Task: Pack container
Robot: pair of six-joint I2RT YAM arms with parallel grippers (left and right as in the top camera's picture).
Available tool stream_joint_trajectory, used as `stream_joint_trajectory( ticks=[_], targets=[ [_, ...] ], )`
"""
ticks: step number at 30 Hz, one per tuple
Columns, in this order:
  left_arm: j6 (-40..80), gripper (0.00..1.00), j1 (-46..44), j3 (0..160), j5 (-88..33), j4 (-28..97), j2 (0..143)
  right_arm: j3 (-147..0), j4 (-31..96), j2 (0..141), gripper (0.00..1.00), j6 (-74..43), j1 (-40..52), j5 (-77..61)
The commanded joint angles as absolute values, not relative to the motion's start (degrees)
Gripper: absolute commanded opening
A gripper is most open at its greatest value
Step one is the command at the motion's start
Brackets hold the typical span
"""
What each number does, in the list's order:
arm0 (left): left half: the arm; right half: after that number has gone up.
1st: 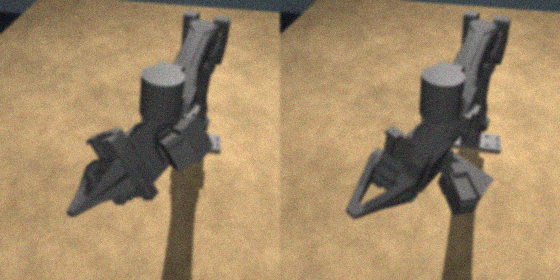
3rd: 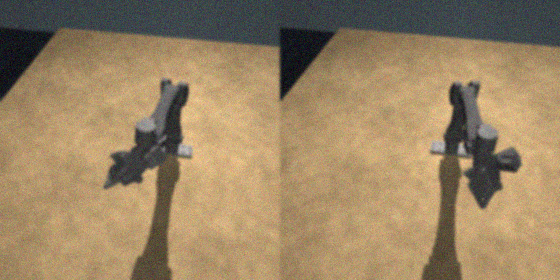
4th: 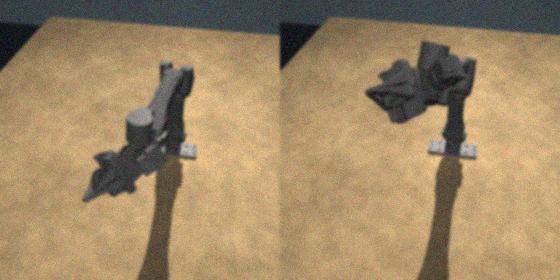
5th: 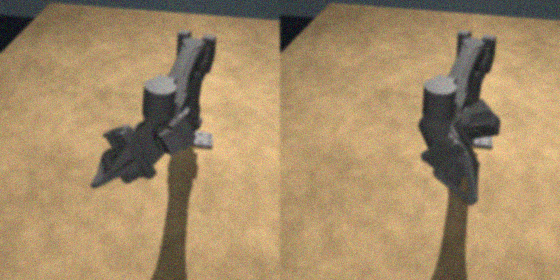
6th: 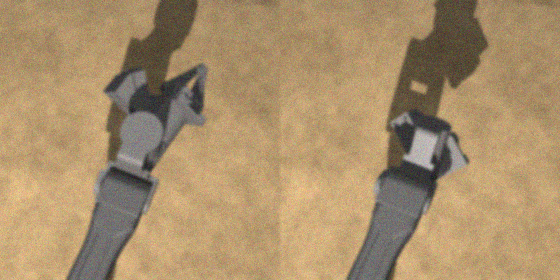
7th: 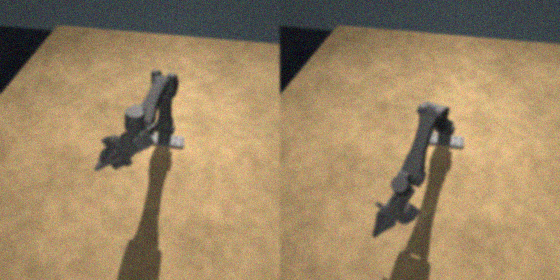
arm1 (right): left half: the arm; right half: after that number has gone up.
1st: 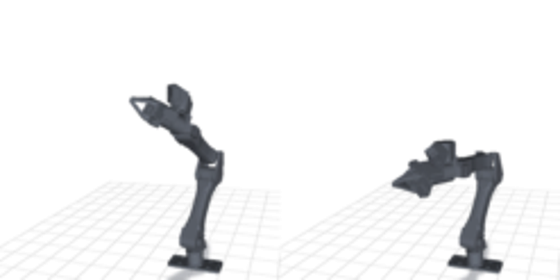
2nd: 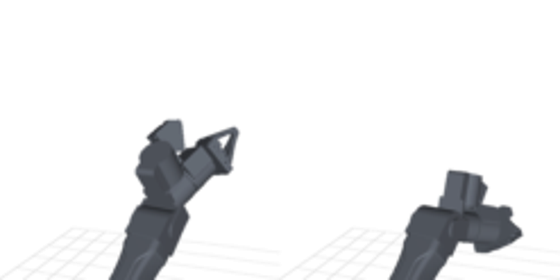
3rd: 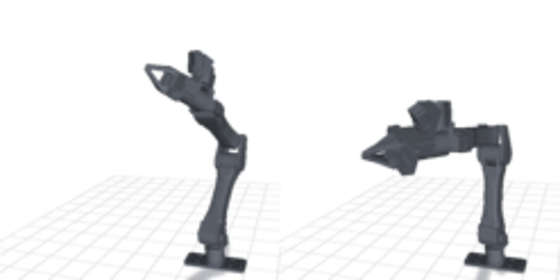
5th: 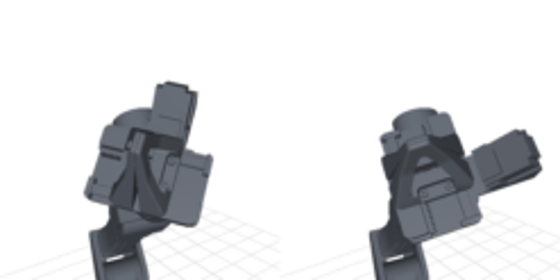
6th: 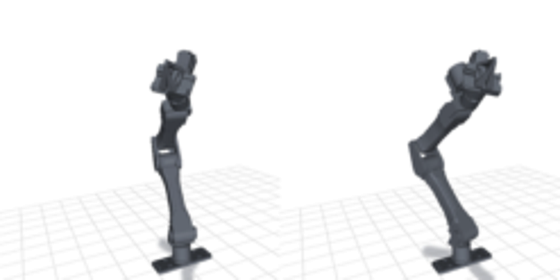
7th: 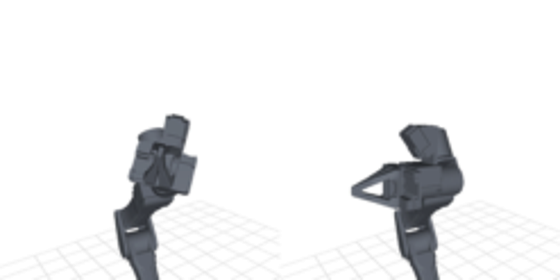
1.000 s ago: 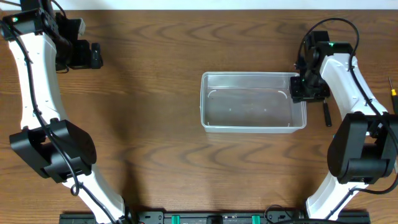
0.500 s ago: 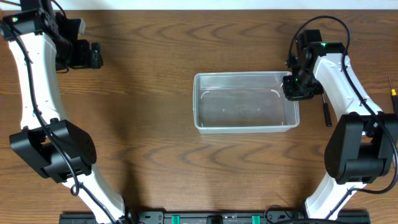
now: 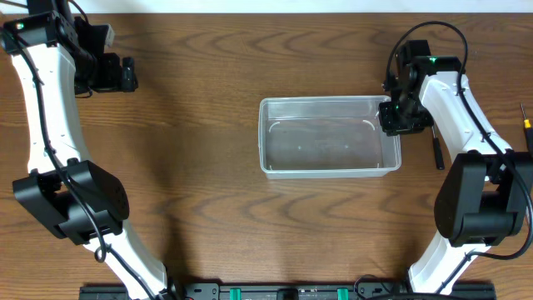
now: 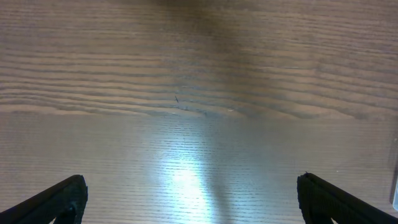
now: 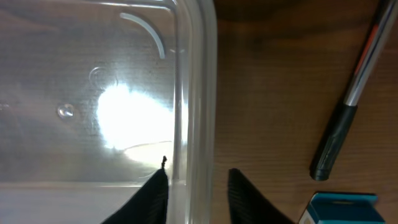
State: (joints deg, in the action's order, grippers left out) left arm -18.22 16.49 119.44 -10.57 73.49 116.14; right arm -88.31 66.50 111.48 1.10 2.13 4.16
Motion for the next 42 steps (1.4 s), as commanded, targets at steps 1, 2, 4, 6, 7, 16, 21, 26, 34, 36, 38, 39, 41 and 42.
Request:
stream_joint_trajectory(
  ticks=[1,2,4,6,7,16,21,26,34,36,38,39,41,42],
  targets=[
    [-18.2,0.98,16.7,119.0,-11.3,73.7,116.8,-89.3,67.2,111.5,0.36,0.6,2.5,4.9],
    [-18.2,0.98,16.7,119.0,-11.3,73.7,116.8,-89.9,67.6,111.2,0.38,0.3,2.5,4.9],
    [-18.1,0.98,16.7,119.0,-11.3,73.7,116.8,-91.4,68.3,110.8,0.42,0.0,2.5,4.9],
    [-18.1,0.98,16.7,119.0,-11.3,73.7,116.8,-93.8,69.5,110.1,0.48,-0.2,2.4,4.9],
    [-18.1,0.98,16.7,119.0,-11.3,73.7,116.8,-94.8,70.0,109.9,0.51,-0.2,2.4,4.9],
    [-18.1,0.98,16.7,119.0,-11.3,73.7,116.8,-110.0,81.8,106.6,0.99,-1.4,1.7,5.6],
    [-18.2,0.98,16.7,119.0,-11.3,73.7,116.8,-114.0,86.8,102.1,0.99,0.6,-2.6,7.4],
    [-18.1,0.98,16.7,119.0,-11.3,73.7,116.8,-114.0,88.1,98.5,0.99,3.9,-8.8,7.2],
    [-18.1,0.98,16.7,119.0,-11.3,73.7,116.8,-113.4,87.2,98.3,0.99,12.6,-12.1,5.5],
    [-18.1,0.98,16.7,119.0,-11.3,73.7,116.8,-113.4,85.9,99.4,0.99,19.3,-12.1,5.1],
    [-18.1,0.98,16.7,119.0,-11.3,73.7,116.8,-113.4,84.4,100.9,0.99,22.4,-12.3,5.1],
    [-18.1,0.98,16.7,119.0,-11.3,73.7,116.8,-113.4,83.6,101.6,0.99,23.2,-12.6,4.9],
    [-18.1,0.98,16.7,119.0,-11.3,73.7,116.8,-113.4,81.6,103.8,0.99,24.2,-13.4,4.0],
    [-18.1,0.98,16.7,119.0,-11.3,73.7,116.8,-113.4,81.0,104.9,0.99,24.3,-13.8,3.9]
  ],
)
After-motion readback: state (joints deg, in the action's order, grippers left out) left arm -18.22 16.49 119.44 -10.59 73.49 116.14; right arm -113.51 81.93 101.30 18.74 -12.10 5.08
